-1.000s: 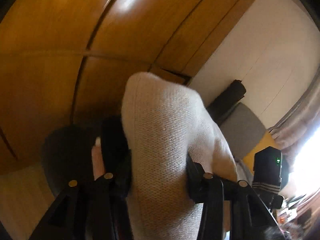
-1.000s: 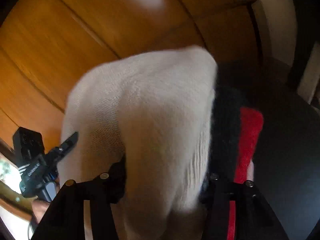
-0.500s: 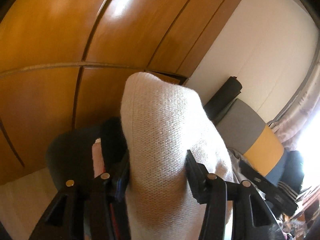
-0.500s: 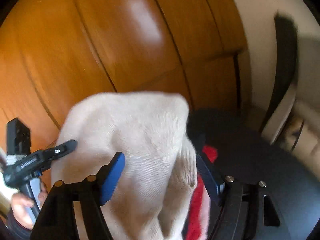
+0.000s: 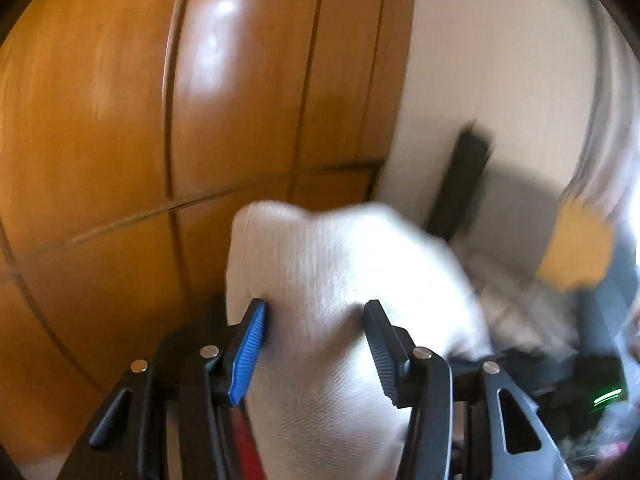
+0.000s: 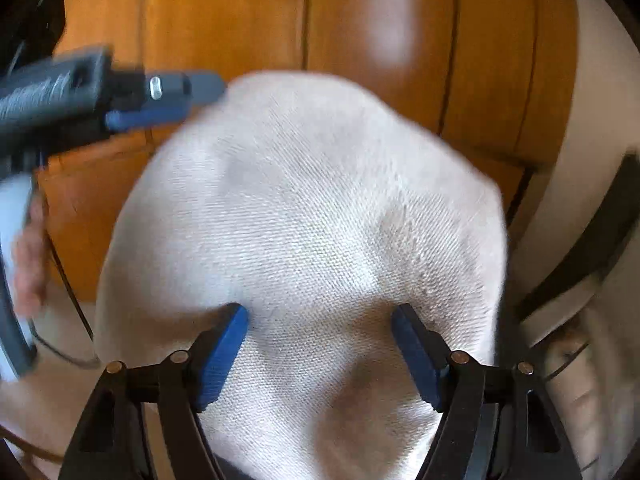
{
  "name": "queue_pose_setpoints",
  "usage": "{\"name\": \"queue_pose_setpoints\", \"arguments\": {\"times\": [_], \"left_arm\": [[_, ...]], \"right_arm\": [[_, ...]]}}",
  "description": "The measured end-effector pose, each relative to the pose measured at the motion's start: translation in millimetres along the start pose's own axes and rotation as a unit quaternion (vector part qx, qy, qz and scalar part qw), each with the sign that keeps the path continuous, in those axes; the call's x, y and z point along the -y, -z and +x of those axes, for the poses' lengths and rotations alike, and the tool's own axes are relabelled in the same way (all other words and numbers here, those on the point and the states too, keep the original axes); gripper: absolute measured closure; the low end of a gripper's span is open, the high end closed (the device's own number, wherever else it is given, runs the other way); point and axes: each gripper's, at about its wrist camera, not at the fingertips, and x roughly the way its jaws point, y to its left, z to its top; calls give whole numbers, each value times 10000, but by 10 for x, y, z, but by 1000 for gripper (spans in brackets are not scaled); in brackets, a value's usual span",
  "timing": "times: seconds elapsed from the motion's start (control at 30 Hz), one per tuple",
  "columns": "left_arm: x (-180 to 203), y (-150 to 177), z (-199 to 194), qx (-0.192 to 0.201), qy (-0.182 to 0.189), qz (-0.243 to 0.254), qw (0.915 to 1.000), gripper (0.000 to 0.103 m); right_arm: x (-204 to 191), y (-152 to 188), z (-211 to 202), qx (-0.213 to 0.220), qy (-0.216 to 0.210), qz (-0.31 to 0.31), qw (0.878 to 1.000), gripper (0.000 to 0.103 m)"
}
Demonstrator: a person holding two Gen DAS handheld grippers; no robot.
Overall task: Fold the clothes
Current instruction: 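Carry the sweater with both grippers and lower it onto the dark chair seat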
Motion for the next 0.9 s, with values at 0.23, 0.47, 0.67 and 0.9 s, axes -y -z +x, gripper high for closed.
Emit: {"name": "queue_pose_setpoints", "arguments": {"times": [0.23,0.47,0.67,0.9], "left_arm": [[-97,-19,232,-67,171,-459,9988,46],[-95,-49,-51,166,163,-741,9970,45],[-122,65,-601,675,-184,-816,9942,45],[-44,407,-1245,860,-1018,-814,9877,45]], "right_arm": [[129,38,249,60,-127,437,9989,23],[5,-46,-38,324,155,500,9981,23],[-160,-64,-419,667,670,573,9939,22],[-599,310,-1223,1024,1613,485,9804,6]]}}
